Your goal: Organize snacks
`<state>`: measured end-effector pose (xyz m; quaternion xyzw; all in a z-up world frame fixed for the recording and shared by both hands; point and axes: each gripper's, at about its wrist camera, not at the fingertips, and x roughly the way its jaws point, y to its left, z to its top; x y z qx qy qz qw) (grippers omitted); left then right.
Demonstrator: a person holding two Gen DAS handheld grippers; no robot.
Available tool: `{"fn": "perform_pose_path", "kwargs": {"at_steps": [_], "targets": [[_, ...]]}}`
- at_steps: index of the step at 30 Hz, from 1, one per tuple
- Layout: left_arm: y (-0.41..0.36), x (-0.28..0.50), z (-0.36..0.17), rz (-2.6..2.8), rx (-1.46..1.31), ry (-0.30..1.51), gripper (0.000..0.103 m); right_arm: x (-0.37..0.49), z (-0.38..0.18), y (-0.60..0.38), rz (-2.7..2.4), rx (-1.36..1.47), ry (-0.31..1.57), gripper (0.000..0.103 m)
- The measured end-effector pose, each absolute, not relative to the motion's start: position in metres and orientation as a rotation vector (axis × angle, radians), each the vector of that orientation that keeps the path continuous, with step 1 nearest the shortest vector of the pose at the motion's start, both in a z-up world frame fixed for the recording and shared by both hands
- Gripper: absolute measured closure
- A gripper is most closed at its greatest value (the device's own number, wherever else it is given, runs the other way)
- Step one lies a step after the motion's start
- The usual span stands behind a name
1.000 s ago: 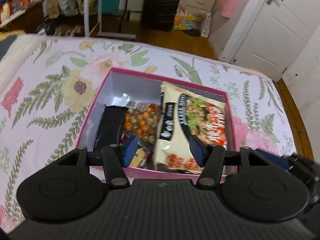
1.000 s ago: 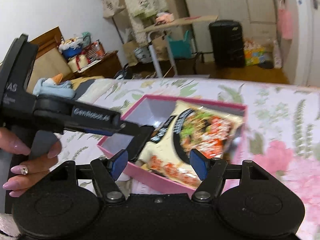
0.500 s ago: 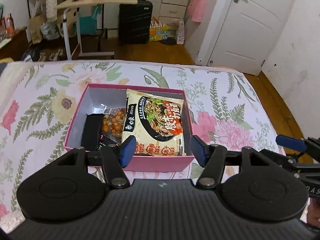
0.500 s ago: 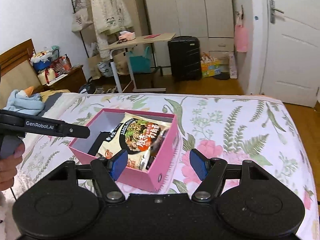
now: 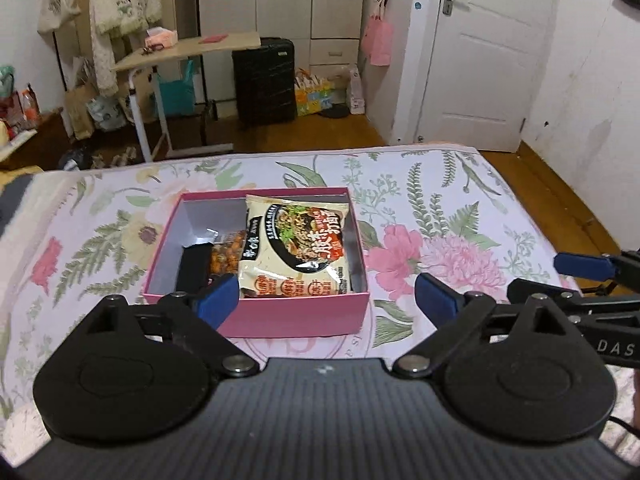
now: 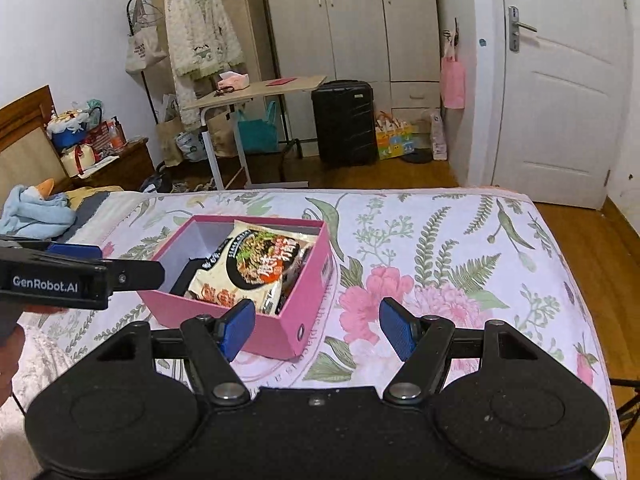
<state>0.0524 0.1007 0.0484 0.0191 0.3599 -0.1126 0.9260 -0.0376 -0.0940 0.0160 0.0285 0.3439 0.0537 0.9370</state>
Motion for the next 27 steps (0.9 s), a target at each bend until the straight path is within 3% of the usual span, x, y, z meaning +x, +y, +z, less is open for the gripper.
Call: {"fn": "perform_pose_path", "kwargs": {"at_steps": [4,14,27], "targets": [[0.095,0.043,0.046,-0.222,0.052,0.75,0.007,-0.044,0.011,-0.097,0.083,0.057,0.711,0.029],[0.079,0.037,0.031,-0.16,0.084,0.794,0.007,-0.048,0.003,-0.104,-0.039,0.036,0.73,0.008],[0.07,0.036,0.015,-0.132,0.069,0.801,0.007,-0.052,-0.001,-0.111,-0.064,0.052,0.726,0.007]]}}
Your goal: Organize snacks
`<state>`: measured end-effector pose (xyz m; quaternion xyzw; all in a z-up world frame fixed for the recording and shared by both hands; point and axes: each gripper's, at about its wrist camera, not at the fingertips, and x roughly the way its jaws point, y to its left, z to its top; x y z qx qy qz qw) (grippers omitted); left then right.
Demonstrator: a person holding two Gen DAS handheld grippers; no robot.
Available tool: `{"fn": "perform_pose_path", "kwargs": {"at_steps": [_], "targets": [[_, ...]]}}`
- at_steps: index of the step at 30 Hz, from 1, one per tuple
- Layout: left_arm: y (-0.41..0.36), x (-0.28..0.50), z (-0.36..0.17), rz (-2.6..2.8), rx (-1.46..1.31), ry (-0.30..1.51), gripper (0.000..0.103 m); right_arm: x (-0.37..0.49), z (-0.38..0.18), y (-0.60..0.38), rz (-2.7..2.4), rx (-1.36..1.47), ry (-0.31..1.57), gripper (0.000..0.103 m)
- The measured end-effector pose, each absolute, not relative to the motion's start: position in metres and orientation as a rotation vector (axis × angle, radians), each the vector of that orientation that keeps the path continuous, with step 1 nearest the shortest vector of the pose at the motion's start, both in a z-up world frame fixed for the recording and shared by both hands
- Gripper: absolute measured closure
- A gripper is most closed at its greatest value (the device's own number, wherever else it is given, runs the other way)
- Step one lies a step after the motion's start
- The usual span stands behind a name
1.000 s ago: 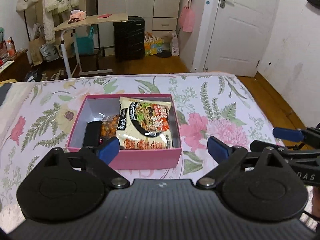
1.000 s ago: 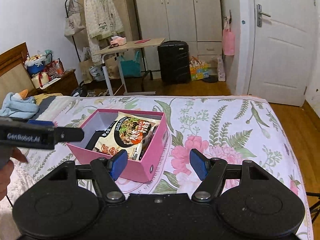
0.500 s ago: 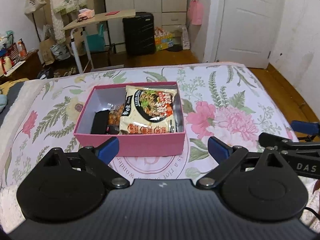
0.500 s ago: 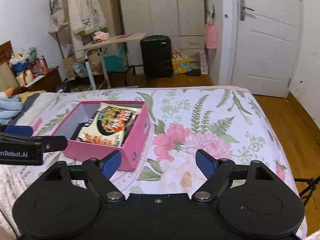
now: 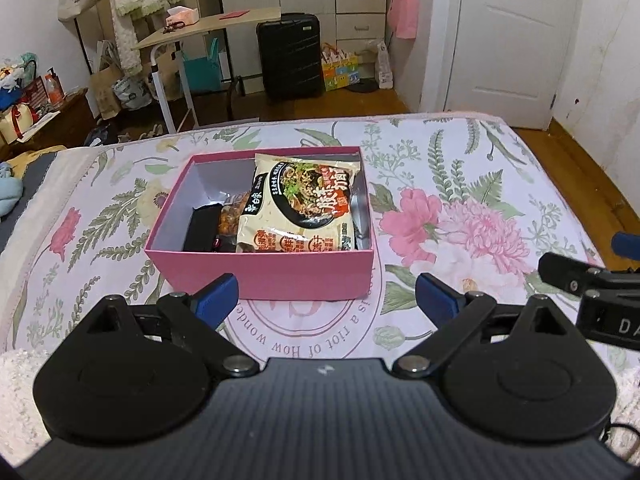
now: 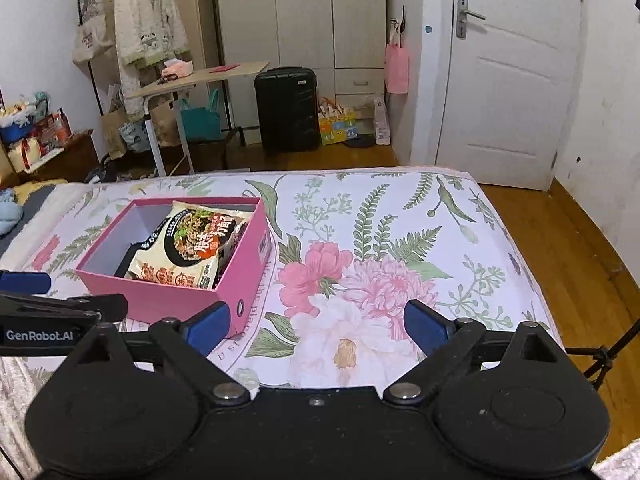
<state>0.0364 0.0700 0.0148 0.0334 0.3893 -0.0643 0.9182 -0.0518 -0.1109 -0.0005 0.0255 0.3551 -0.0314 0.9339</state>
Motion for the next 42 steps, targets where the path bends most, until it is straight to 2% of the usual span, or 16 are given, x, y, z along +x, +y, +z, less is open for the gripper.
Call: {"fn": "perform_pose_path", "kwargs": {"at_steps": [17,42], "targets": [[0.072,0.039,-0.007,-0.089,0.063,0.735,0.007,-0.052,-0.025,-0.117,-0.099,0.095,0.735,0.007],[0.066,0.032,-0.013,-0.119,0.062,0.727,0.007,-0.051,-0.026,-0.116,-0.105,0.058,0.736,0.007]]}}
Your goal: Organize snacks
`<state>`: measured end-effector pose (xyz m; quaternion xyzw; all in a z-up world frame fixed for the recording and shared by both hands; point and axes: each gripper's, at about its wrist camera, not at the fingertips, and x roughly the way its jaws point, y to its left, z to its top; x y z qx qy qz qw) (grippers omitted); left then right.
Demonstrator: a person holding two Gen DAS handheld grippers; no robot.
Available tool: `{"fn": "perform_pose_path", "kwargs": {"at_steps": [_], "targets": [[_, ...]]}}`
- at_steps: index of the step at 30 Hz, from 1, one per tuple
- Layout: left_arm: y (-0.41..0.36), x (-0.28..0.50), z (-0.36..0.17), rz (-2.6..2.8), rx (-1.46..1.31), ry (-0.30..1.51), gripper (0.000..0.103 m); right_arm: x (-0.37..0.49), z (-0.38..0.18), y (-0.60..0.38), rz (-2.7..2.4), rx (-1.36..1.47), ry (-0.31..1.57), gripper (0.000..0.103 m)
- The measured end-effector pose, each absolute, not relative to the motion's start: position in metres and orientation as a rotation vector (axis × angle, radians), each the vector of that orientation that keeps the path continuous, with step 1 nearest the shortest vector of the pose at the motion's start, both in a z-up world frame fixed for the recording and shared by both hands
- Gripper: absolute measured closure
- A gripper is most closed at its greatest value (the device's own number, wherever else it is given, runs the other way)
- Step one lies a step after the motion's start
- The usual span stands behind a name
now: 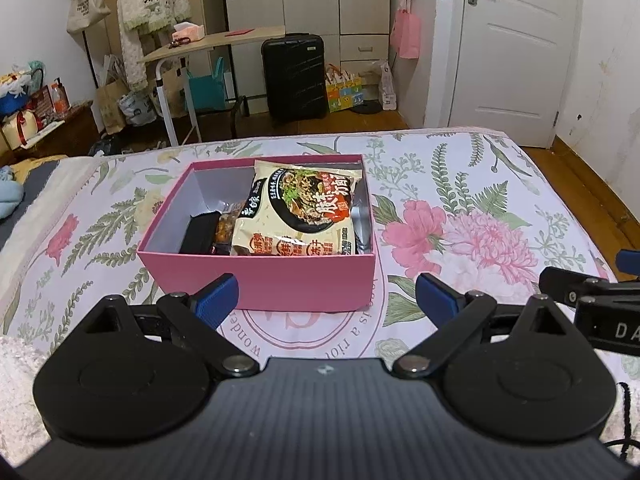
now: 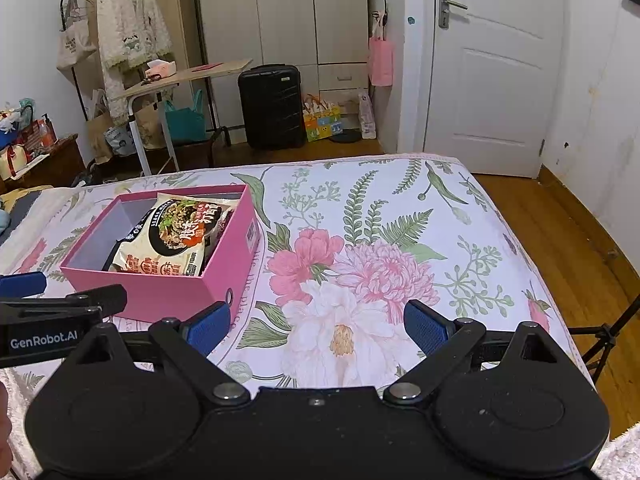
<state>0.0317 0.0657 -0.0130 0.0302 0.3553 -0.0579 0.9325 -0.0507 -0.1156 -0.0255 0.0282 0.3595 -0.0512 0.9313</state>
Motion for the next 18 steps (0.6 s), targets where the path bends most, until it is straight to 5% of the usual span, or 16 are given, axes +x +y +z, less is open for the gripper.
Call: {"fn": "perform_pose_path", "kwargs": {"at_steps": [18], "targets": [[0.0655,0.0283,-0.0118,-0.116,0.067,0.716,0.007,-0.0505,-0.0283,-0.1195,-0.11,0.059,0.74,0.007]]}}
